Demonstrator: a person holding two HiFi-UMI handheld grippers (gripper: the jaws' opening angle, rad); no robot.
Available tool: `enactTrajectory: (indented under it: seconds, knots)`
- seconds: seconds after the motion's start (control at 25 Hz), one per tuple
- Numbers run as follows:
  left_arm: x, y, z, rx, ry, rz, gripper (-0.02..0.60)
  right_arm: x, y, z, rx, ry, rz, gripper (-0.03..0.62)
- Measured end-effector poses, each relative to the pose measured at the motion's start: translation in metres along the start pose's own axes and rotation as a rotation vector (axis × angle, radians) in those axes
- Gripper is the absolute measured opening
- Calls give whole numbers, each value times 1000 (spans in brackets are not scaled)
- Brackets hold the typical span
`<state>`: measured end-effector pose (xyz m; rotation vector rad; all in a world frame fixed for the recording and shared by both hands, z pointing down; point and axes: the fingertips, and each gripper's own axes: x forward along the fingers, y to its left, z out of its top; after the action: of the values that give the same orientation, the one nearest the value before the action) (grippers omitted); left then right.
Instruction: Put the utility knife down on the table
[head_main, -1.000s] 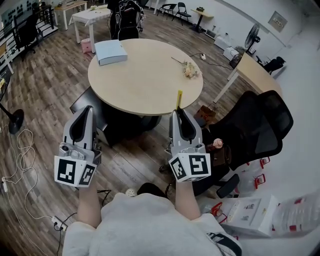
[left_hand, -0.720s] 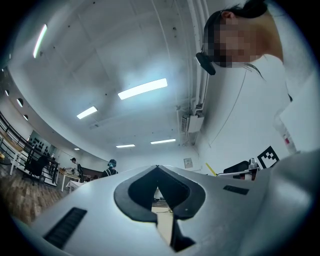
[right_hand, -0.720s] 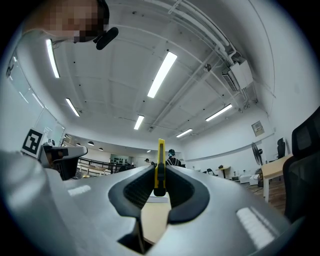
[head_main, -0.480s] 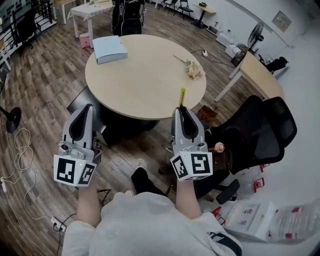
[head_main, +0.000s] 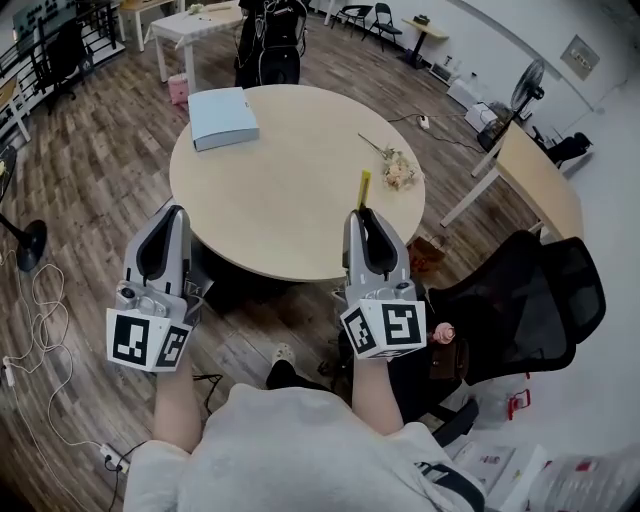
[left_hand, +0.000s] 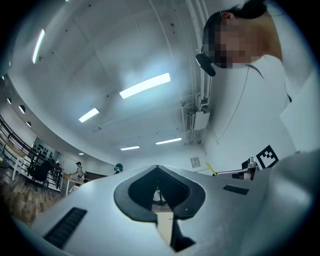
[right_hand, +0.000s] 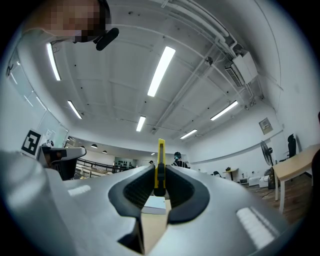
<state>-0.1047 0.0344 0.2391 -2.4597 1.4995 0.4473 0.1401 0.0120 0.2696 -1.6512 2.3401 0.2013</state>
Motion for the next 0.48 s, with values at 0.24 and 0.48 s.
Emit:
enactTrajectory:
  seconds: [0.24,0.48]
  knots:
    - [46,5,-16,16,3,18,8,40,-31,-9,19,-10,22,75]
    - [91,0,-32,33,-3,12,8,71,-66,-16,22,-25,36,75]
